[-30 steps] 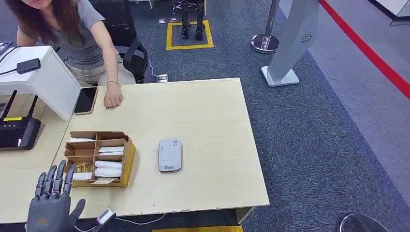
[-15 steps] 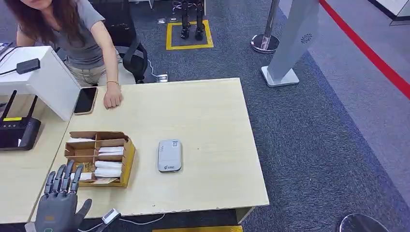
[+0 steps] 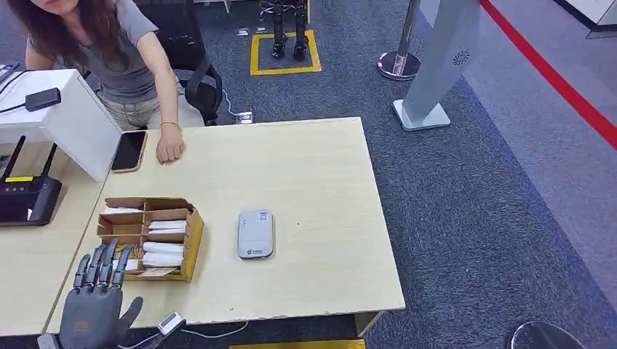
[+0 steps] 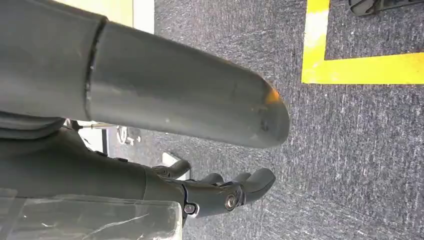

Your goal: Pass the card to the sensor for recognition and then transmit it.

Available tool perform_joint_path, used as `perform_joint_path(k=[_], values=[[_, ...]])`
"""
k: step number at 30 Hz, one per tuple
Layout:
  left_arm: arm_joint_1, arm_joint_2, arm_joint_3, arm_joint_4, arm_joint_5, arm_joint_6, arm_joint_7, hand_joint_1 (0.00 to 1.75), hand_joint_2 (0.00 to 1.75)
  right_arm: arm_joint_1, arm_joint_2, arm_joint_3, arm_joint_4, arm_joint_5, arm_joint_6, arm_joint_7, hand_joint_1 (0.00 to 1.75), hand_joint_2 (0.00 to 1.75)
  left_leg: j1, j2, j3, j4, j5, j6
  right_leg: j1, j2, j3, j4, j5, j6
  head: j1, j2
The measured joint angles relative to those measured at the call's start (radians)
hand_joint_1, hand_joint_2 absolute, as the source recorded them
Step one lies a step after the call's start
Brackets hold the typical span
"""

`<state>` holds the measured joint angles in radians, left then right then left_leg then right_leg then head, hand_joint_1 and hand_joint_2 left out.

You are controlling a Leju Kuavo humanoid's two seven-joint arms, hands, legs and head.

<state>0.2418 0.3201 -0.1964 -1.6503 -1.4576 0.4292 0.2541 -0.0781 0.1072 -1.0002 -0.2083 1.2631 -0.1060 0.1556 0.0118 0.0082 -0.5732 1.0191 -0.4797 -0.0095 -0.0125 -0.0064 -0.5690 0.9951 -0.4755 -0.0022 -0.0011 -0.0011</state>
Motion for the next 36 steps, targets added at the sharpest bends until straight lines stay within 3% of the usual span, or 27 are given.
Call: perform_joint_path(k=[16, 36], values=[[-0.055, -0.011, -0.044, 0.058, -0.021, 0.003, -0.002, 0.0, 1.75, -0.001, 0.0, 0.001, 0.0, 0.017, 0.002, -0.003, 0.0, 0.0, 0.0, 0.0, 0.0, 0.0, 0.0, 0.0, 0.0, 0.0, 0.0, 0.0, 0.0, 0.0, 0.0, 0.0], [-0.075, -0.034, -0.045, 0.124, -0.072, -0.009, 0.053, 0.0, 1.75, -0.002, 0.0, 0.002, 0.0, 0.022, 0.001, -0.011, 0.0, 0.0, 0.0, 0.0, 0.0, 0.0, 0.0, 0.0, 0.0, 0.0, 0.0, 0.0, 0.0, 0.0, 0.0, 0.0]])
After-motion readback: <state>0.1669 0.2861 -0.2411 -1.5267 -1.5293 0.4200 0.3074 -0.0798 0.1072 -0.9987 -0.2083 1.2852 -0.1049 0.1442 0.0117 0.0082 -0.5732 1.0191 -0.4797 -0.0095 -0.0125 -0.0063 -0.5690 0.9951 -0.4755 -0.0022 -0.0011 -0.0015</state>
